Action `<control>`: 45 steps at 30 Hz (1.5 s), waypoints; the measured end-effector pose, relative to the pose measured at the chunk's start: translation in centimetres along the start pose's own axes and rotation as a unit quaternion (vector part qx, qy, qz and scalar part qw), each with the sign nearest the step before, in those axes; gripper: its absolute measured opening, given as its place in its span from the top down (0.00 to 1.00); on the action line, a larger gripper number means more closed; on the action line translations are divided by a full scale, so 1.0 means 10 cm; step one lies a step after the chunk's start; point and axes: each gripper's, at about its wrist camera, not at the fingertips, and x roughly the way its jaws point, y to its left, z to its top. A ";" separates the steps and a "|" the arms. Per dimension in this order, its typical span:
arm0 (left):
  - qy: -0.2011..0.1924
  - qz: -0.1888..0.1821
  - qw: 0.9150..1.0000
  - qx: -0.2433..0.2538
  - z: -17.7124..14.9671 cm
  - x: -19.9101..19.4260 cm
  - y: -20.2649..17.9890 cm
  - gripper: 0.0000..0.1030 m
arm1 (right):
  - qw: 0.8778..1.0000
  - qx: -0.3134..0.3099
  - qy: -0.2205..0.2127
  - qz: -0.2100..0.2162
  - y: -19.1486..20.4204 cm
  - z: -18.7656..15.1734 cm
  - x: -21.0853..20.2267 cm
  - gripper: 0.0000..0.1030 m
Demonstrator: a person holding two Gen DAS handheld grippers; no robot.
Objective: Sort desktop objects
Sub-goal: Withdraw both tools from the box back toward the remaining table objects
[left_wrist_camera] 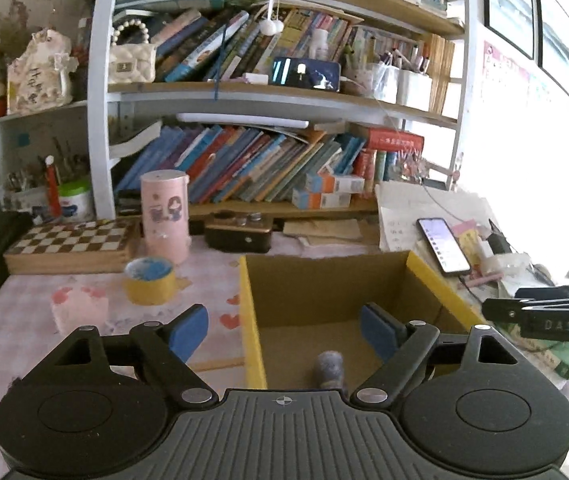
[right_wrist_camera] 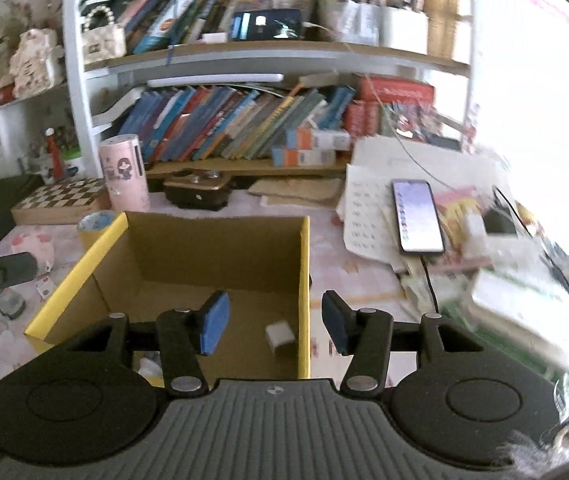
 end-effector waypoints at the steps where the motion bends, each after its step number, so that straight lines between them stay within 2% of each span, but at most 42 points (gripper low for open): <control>1: 0.001 0.002 1.000 0.005 -0.04 -0.03 0.02 0.17 | 1.000 0.005 0.001 -0.003 0.02 -0.05 -0.03 0.52; 8: 0.021 0.006 1.000 0.019 -0.32 -0.22 0.20 0.16 | 0.999 0.045 0.016 -0.023 0.33 -0.45 -0.22 0.52; 14: 0.040 0.004 0.999 0.026 -0.55 -0.40 0.37 0.16 | 0.998 0.047 0.034 -0.022 0.69 -0.72 -0.37 0.52; 26: 0.073 0.002 0.996 0.050 -0.96 -0.82 0.75 0.16 | 0.995 0.063 0.049 -0.055 1.35 -1.19 -0.64 0.50; 36: 0.093 -0.001 0.993 0.070 -1.16 -1.09 0.99 0.13 | 0.997 0.038 0.064 -0.035 1.93 -1.43 -0.82 0.45; 45: 0.099 0.013 0.994 0.052 -1.25 -1.27 1.29 0.13 | 0.997 0.028 0.070 -0.018 2.27 -1.52 -0.88 0.44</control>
